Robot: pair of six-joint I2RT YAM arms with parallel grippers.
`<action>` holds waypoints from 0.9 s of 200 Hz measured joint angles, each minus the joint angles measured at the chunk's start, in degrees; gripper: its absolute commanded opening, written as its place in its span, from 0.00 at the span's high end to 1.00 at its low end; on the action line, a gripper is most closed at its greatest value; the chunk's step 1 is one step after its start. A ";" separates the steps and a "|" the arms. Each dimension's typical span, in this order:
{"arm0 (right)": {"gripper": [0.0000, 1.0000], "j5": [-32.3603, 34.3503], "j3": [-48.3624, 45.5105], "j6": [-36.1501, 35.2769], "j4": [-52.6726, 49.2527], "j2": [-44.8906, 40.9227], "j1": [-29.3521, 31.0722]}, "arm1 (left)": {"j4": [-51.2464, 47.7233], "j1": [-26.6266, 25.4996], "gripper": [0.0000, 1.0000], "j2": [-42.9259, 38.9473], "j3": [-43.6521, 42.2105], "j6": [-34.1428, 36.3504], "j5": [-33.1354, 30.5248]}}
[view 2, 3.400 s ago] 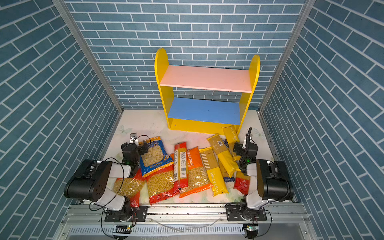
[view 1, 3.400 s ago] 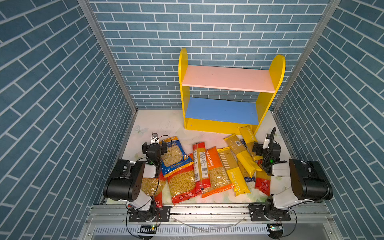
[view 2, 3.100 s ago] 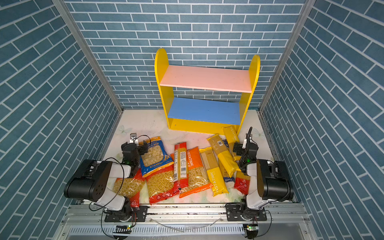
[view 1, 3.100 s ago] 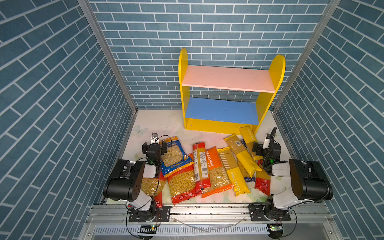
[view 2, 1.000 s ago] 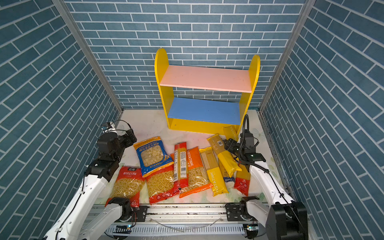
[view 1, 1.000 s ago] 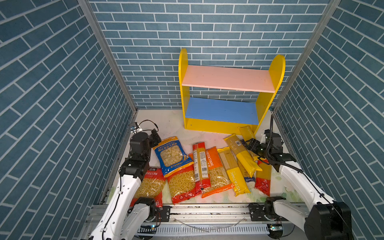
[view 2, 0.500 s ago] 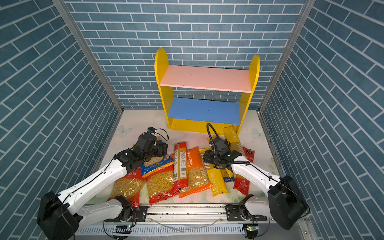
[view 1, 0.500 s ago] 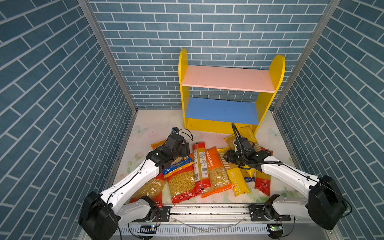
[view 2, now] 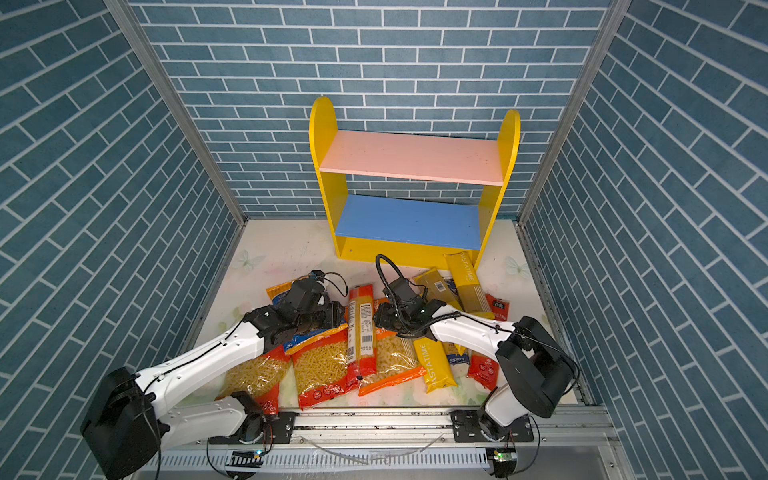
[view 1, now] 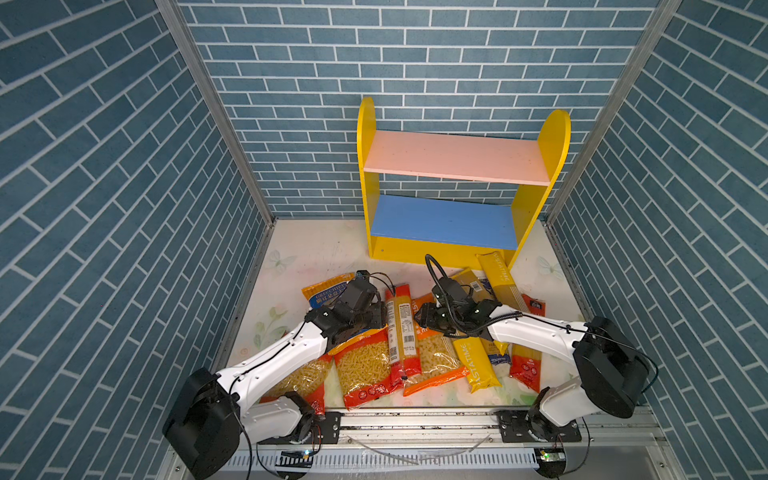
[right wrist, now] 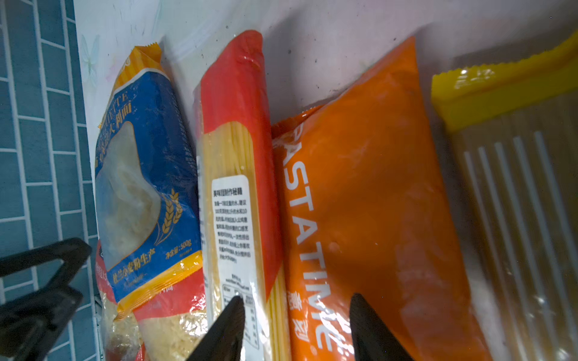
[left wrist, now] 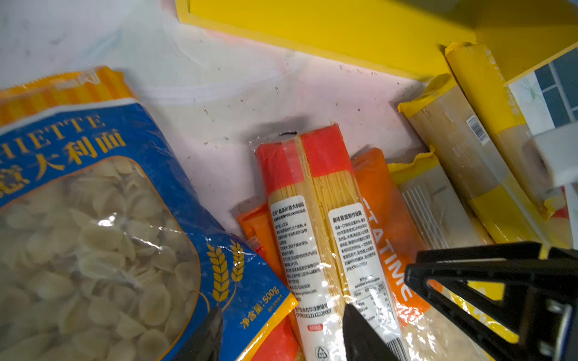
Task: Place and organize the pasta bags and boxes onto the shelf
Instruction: 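Reach both grippers down to the red-and-yellow spaghetti pack in the pile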
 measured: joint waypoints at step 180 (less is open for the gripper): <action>0.60 -7.19 3.10 4.50 13.00 11.39 3.43 | 2.56 3.72 0.55 -2.27 -4.42 -0.44 5.20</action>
